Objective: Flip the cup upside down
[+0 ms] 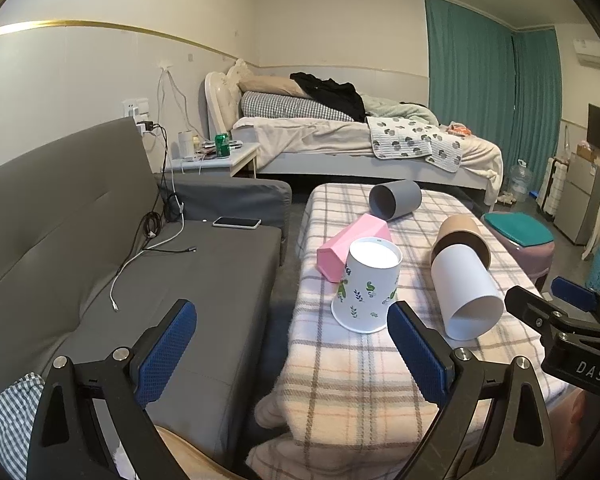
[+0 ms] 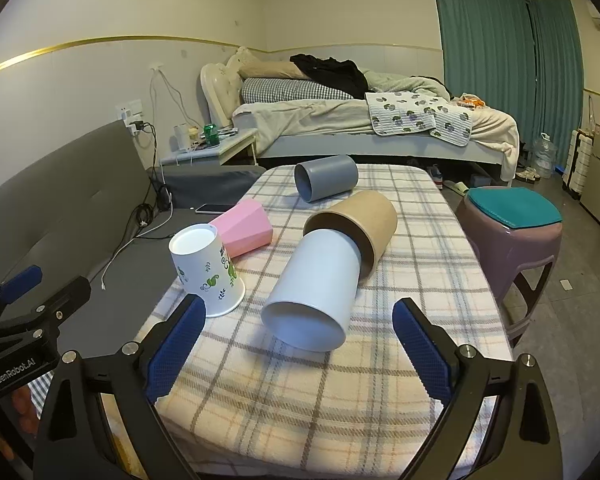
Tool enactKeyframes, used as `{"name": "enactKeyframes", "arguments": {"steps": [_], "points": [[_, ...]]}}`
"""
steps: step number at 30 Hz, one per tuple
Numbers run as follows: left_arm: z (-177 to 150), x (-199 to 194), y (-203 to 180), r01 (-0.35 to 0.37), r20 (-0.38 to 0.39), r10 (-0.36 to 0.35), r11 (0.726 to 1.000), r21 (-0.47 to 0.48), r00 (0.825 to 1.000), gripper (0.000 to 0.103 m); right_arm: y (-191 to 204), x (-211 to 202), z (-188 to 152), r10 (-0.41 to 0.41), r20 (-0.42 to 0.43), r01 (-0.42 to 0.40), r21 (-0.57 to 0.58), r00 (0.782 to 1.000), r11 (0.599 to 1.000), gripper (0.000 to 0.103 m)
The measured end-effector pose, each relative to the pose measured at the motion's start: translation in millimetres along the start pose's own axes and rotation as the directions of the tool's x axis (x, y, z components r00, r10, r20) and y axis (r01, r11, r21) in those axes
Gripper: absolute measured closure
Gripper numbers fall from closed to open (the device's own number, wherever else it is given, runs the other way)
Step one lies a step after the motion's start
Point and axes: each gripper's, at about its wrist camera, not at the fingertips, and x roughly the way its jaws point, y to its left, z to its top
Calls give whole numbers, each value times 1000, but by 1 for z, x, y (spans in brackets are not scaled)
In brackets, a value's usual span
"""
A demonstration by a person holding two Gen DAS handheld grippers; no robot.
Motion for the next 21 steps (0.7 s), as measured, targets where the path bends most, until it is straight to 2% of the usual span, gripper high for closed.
{"name": "enactKeyframes", "arguments": {"steps": [21], "points": [[0, 0, 0, 7, -2, -7, 1000, -1, 1000, 4, 2, 2, -1, 2, -9, -2, -6, 1000, 1000, 8]]}}
